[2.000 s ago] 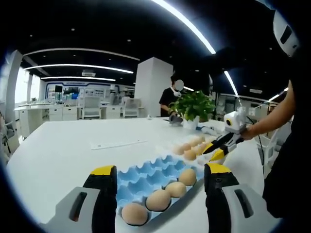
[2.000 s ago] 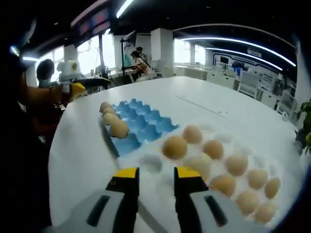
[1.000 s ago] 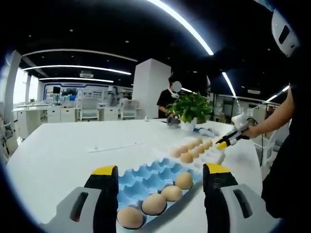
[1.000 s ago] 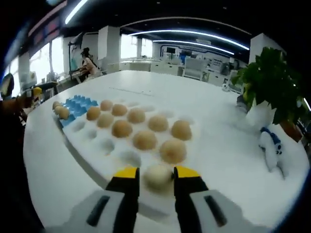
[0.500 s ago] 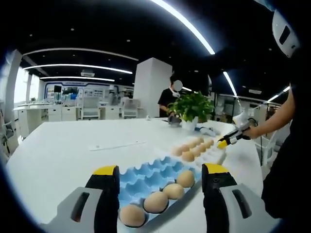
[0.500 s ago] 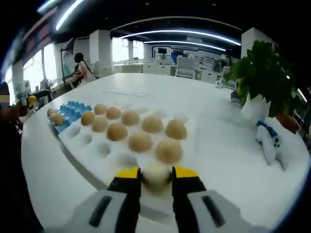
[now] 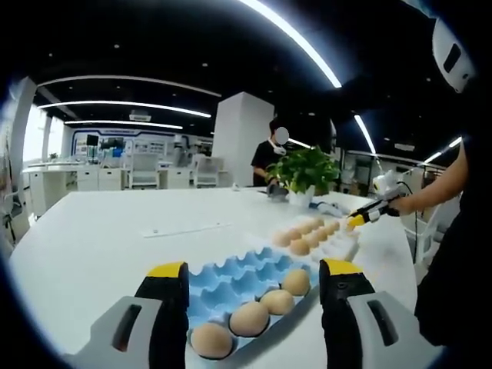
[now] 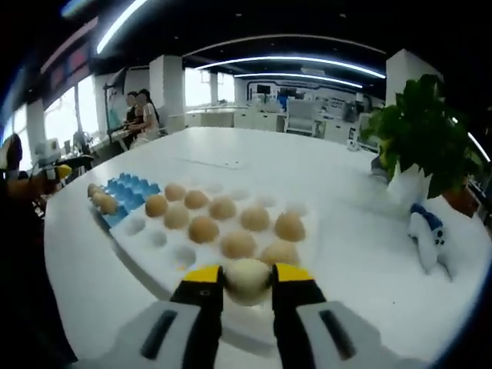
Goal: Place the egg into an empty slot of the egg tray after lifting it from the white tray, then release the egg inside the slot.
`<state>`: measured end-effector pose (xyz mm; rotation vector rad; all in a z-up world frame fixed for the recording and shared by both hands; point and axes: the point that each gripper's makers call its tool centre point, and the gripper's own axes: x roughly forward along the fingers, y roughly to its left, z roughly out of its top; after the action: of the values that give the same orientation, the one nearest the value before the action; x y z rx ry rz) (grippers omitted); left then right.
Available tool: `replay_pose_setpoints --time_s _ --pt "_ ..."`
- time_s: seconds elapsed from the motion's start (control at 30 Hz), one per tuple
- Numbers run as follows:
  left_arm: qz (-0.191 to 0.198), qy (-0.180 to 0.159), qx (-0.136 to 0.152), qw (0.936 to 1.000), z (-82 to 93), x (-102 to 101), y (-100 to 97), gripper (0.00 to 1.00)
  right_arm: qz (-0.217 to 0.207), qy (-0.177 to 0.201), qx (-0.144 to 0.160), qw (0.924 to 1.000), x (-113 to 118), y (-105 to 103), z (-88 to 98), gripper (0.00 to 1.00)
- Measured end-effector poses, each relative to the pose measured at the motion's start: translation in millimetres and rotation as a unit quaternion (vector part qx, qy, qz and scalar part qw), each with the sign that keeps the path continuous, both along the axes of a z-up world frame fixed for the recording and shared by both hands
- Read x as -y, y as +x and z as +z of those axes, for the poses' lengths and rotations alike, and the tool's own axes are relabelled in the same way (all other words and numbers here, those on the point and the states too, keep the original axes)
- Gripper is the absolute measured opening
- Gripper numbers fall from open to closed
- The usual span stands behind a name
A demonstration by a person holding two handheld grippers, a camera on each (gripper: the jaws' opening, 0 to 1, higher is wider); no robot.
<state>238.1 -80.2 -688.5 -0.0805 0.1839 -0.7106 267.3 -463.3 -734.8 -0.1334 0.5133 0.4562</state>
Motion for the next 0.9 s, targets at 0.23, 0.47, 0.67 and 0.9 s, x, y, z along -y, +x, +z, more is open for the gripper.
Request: replay_pose_setpoints --time_s 0.23,0.47,0.67,0.9 --pt "-0.001 0.002 -0.002 1.0 -1.3 0 -1.6 0.69 0.055 0.041 0.016 0.9975 -53 4 18.8 0.24" --pt "0.003 0.002 -0.001 1.0 0.1 -3 -2.4 0.69 0.133 0.066 0.022 0.9887 -119 3 24.4 0.24" --pt "0.006 0.003 -0.001 1.0 -0.2 -5 -1.9 0.7 0.191 0.084 0.008 0.978 -170 -4 13.6 0.24" --pt "0.004 0.003 -0.002 1.0 -0.7 -3 -1.5 0.7 0.238 0.088 -0.001 0.9673 -210 -4 0.1 0.24"
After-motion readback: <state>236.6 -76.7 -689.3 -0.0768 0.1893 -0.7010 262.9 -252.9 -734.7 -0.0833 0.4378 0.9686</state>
